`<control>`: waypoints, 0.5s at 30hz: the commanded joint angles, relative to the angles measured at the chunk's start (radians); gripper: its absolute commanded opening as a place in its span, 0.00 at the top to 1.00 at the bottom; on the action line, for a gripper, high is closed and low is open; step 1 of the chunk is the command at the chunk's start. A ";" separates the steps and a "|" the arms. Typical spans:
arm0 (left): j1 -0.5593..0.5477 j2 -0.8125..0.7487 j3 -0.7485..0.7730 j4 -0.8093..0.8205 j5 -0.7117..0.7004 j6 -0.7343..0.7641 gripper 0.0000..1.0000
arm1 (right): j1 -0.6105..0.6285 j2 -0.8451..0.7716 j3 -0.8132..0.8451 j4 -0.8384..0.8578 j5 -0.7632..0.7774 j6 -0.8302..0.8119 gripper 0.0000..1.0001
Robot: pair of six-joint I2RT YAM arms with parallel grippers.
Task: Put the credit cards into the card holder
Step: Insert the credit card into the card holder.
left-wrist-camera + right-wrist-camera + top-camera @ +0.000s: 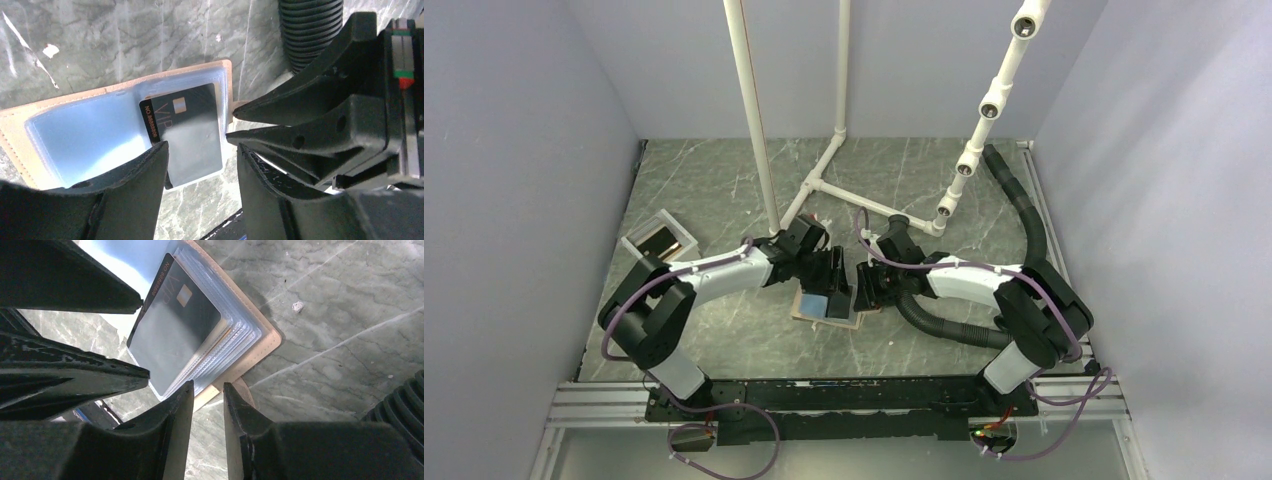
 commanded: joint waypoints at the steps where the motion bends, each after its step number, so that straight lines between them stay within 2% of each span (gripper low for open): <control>1: -0.005 0.044 0.069 -0.040 -0.034 0.002 0.42 | 0.003 0.007 0.043 0.029 0.006 -0.021 0.68; 6: -0.016 0.038 0.080 -0.070 -0.130 -0.018 0.42 | 0.002 0.014 0.055 0.023 0.008 -0.029 0.68; 11: -0.022 -0.022 0.019 -0.046 -0.189 -0.056 0.41 | 0.002 0.024 0.055 0.032 0.005 -0.027 0.67; 15: -0.007 0.011 -0.006 0.018 -0.106 -0.068 0.40 | 0.002 0.032 0.055 0.038 0.004 -0.030 0.67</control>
